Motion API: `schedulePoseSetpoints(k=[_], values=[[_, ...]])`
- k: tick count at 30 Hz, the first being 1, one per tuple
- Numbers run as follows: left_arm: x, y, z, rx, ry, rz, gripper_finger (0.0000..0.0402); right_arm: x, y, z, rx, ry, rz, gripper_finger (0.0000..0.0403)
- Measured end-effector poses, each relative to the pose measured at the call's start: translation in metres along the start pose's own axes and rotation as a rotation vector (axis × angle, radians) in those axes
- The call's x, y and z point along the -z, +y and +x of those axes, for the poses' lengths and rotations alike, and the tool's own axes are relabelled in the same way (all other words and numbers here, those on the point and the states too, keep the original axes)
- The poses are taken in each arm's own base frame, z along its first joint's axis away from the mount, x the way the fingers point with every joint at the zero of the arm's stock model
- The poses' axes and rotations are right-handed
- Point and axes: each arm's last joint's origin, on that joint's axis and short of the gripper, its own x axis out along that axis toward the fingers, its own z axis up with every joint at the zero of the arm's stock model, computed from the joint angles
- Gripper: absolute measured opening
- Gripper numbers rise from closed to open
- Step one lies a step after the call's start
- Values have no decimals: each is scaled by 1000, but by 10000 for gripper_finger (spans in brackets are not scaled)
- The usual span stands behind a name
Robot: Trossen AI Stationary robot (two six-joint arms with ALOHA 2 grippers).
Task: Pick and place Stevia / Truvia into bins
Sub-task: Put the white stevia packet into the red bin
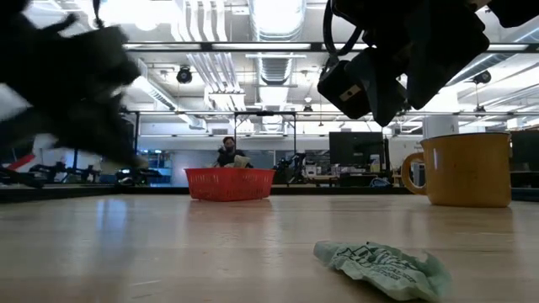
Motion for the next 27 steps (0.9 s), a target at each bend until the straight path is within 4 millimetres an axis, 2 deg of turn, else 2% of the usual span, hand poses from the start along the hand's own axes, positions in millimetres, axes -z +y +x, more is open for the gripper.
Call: schedulePoseSetpoints(k=[4, 8, 11, 16, 20, 23, 27], values=[[-10, 20, 11, -309, -49, 35, 12, -1, 0, 0, 0, -11, -6, 121], [-17, 47, 33, -402, 7, 45, 12, -1, 0, 0, 0, -11, -21, 121], [-21, 74, 55, -365, 32, 1, 12, -1, 0, 0, 0, -11, -22, 121], [-16, 120, 88, -199, 12, -70, 12, -1, 0, 0, 0, -11, -26, 121], [-7, 151, 101, -221, 46, -151, 12, -1, 0, 0, 0, -11, -26, 121], [0, 163, 107, -249, 80, -184, 12, -1, 0, 0, 0, -12, -27, 121], [4, 169, 109, -258, 92, -203, 12, 1, 1, 2, -5, -16, -30, 121]])
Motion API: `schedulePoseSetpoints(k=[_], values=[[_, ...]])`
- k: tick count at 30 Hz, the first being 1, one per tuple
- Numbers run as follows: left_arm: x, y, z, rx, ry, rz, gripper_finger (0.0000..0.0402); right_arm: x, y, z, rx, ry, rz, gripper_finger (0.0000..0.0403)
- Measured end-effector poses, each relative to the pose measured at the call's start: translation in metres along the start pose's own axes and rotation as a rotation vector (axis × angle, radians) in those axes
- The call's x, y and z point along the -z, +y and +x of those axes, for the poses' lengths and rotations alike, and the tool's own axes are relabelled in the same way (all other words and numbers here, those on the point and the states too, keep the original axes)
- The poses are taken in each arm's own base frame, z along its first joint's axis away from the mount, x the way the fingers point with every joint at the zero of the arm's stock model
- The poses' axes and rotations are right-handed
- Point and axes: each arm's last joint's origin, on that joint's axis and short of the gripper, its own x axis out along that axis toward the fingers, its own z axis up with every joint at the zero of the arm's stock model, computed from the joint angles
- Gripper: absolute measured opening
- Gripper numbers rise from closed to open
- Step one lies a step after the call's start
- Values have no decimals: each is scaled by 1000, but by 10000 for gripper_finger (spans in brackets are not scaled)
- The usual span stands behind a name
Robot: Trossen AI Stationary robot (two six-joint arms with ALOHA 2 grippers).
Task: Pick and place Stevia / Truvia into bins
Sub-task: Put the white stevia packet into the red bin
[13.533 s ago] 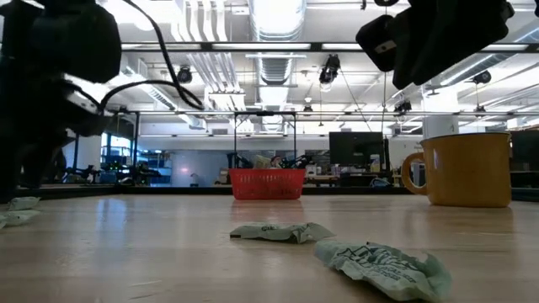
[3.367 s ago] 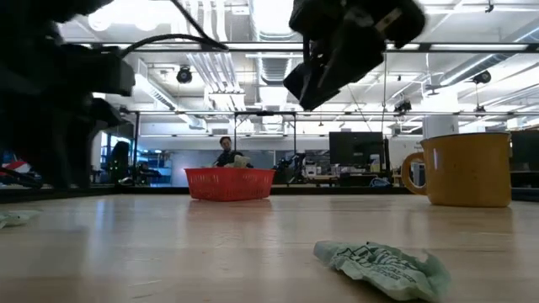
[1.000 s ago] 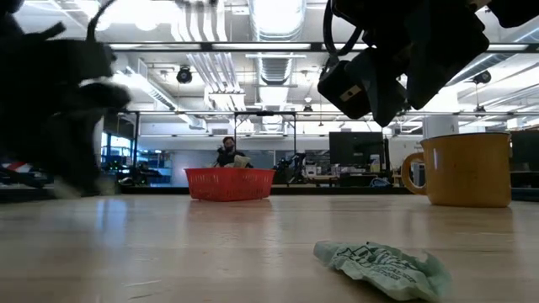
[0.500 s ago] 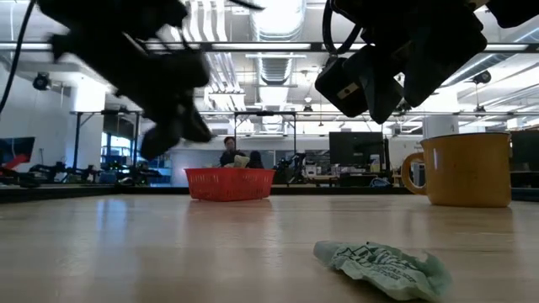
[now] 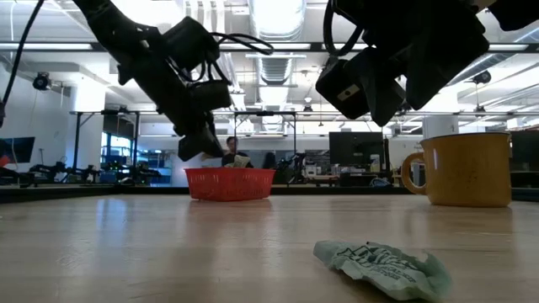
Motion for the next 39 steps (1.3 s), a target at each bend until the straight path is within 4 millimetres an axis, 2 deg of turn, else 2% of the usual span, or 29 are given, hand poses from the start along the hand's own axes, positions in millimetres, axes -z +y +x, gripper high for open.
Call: schedulePoseSetpoints(k=[8, 13, 16, 22, 29, 33, 39], values=[[-2, 1, 0, -5, -18, -34, 23, 2, 17, 23, -110, -222, -222, 121], [-2, 0, 0, -5, -18, -35, 72, 1, 33, 34, -145, -329, -354, 121], [-2, 0, 0, 7, -22, -36, 109, 3, 36, 47, -153, -346, -408, 121], [-2, -1, 0, 13, -24, -35, 167, 4, 23, 75, -142, -325, -418, 121], [-10, -5, -11, 33, -64, -47, 185, 5, 8, 98, -130, -285, -390, 121], [-17, -5, -24, 45, -113, -51, 186, 9, 3, 113, -134, -254, -397, 121], [-19, 1, -59, 79, -163, -29, 186, 2, -4, 115, -124, -242, -378, 121]])
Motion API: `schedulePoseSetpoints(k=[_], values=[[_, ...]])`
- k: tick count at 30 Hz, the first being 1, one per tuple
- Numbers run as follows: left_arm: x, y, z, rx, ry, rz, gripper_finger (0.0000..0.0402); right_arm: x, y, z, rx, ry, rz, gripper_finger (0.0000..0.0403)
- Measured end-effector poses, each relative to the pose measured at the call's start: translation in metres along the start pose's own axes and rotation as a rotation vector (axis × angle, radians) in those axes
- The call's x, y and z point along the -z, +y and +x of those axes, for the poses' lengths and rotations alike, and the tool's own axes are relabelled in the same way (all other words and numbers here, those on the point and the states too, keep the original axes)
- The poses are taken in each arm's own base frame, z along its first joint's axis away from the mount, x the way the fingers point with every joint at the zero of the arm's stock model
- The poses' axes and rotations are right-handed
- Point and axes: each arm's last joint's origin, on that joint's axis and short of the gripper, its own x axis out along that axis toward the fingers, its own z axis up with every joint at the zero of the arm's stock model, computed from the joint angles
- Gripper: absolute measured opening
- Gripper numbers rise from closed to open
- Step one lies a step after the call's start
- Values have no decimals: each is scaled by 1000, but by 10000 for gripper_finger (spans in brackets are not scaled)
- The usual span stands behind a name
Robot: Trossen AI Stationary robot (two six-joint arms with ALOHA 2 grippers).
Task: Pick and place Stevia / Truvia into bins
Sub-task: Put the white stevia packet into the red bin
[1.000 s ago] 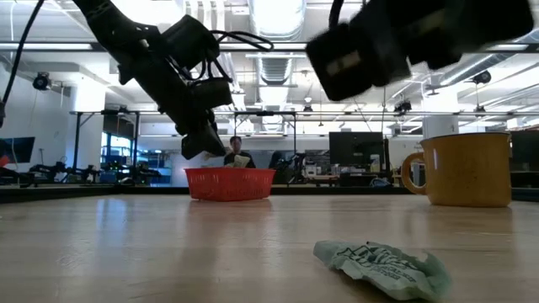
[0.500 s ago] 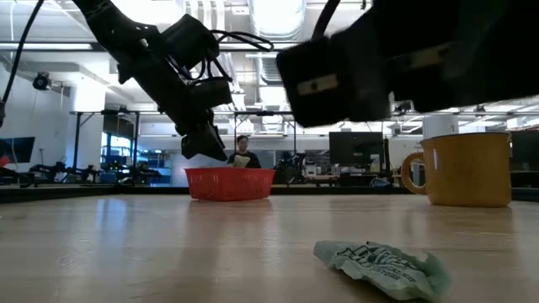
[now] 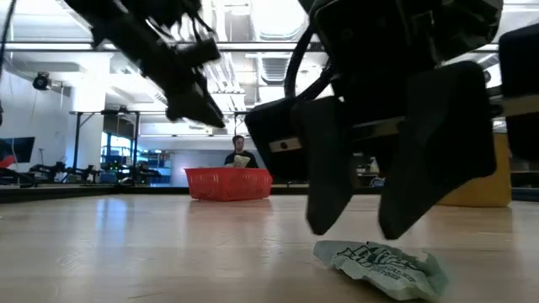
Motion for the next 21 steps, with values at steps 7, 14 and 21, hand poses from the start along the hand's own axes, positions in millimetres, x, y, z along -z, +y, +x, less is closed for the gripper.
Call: schedulePoseSetpoints(k=[7, 14, 21], values=[[-8, 11, -48, 41, -129, -59, 186, 6, -9, -4, 22, 19, 44, 121], [-13, 21, -82, 72, -263, -150, 186, 11, -14, -6, 77, 57, 115, 120], [-13, 19, -92, 100, -298, -147, 186, 13, -13, -6, 72, 81, 146, 88]])
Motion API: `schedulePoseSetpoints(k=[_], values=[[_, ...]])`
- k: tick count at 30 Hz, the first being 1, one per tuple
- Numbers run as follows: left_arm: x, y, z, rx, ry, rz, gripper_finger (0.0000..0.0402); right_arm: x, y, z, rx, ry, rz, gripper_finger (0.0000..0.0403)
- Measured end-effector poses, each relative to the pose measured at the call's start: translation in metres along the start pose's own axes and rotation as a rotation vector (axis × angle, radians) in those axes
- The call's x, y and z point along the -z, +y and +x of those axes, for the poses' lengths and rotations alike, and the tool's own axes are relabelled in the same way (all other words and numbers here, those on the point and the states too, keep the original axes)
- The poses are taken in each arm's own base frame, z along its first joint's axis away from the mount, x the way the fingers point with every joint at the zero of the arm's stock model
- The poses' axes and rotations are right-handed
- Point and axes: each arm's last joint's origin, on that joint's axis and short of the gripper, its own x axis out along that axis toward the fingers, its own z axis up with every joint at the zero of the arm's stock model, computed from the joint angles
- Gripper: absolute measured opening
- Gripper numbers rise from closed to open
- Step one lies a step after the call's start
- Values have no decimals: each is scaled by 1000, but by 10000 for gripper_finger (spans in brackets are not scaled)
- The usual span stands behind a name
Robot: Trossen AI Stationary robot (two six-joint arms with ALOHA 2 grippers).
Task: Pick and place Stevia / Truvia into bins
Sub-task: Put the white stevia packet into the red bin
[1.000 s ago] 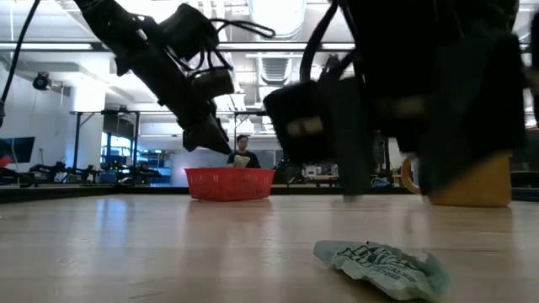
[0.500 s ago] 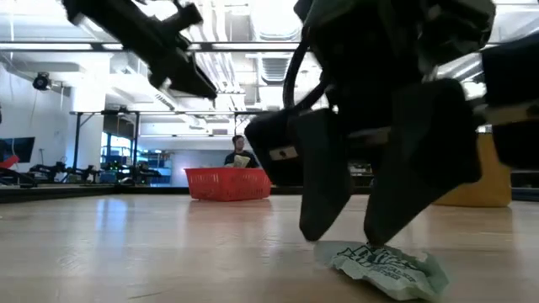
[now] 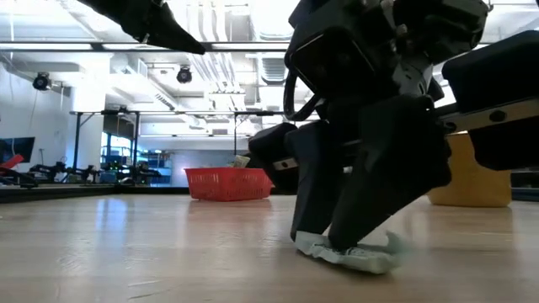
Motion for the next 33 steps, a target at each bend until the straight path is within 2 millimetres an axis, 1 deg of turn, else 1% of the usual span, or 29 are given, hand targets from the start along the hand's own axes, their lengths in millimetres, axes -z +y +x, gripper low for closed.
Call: schedulePoseSetpoints(k=[6, 11, 15, 19, 22, 26, 29, 31, 33], values=[[1, -3, 3, 3, 10, 8, 186, 1, 0, 0, 0, 6, -21, 19], [3, -3, 3, 3, 11, 9, 186, -3, 0, -3, 30, 3, -41, 9], [3, -3, 3, 3, 11, 9, 186, -14, -1, -15, 100, -6, -101, 8], [3, -3, 3, 3, 13, 10, 186, -34, 1, -40, 248, -12, -164, 8], [3, -3, 3, 3, 13, 11, 186, -41, 4, -56, 374, 26, -188, 8], [3, -4, 4, 3, 13, 11, 186, -56, 2, -81, 615, 46, -272, 8], [4, -5, 5, 4, 19, 15, 186, -63, -8, -100, 794, 73, -323, 8], [5, -6, 6, 5, 24, 18, 186, -67, -21, -116, 884, 50, -320, 8], [5, -7, 8, 6, 29, 22, 186, -71, -39, -134, 963, -8, -287, 8]])
